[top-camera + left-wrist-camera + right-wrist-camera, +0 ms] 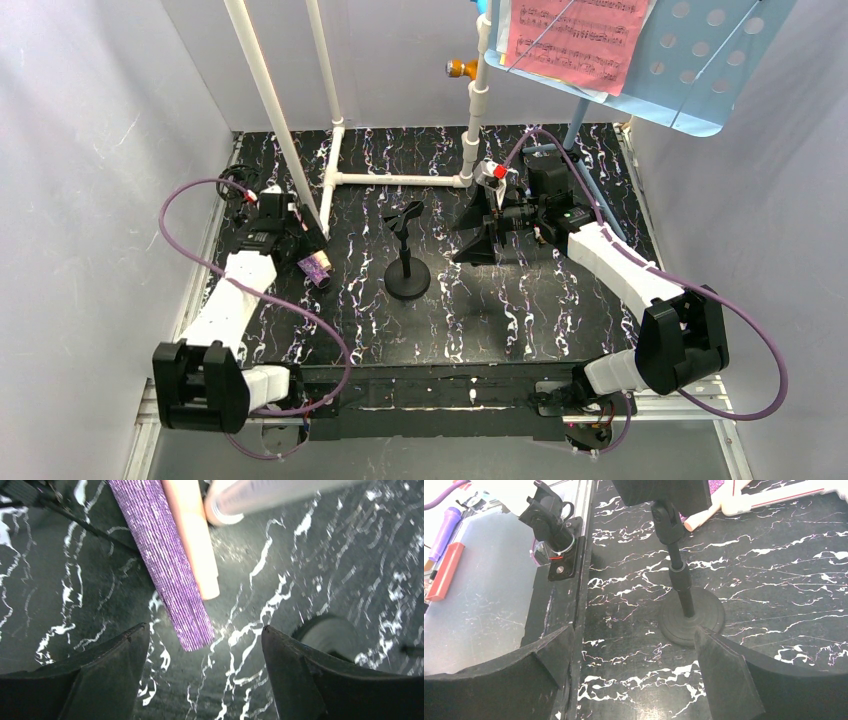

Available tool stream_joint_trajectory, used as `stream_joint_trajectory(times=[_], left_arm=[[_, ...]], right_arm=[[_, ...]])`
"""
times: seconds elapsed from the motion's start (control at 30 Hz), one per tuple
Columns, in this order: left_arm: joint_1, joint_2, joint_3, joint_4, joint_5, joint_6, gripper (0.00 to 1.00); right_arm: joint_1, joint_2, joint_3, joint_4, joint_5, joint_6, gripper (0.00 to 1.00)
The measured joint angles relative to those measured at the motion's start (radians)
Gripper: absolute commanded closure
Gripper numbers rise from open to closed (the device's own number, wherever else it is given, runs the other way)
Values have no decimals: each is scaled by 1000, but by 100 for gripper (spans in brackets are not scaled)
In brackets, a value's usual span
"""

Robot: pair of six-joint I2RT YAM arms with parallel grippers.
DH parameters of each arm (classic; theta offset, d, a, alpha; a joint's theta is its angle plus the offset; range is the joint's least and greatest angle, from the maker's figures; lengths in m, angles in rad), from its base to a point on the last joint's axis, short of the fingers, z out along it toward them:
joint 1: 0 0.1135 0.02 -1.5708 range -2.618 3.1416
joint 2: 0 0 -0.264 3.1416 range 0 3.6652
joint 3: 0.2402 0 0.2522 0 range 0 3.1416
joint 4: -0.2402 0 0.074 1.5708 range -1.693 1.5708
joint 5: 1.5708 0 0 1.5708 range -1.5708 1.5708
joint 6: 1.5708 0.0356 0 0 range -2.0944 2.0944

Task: Pack up the instrument practice props
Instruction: Place the microphone at the center of the board, then move the microphone stand to the center of the board.

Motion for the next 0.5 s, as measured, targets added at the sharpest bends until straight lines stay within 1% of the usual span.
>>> stream_joint_trajectory(times=[0.3,0.5], left_arm=[[0,-266,-110,-56,248,31,2],[0,-415,-166,-56,432,55,2]], right_arm=[[-12,0,0,0,-12,0,2],[-19,0,0,1,-23,0,2]])
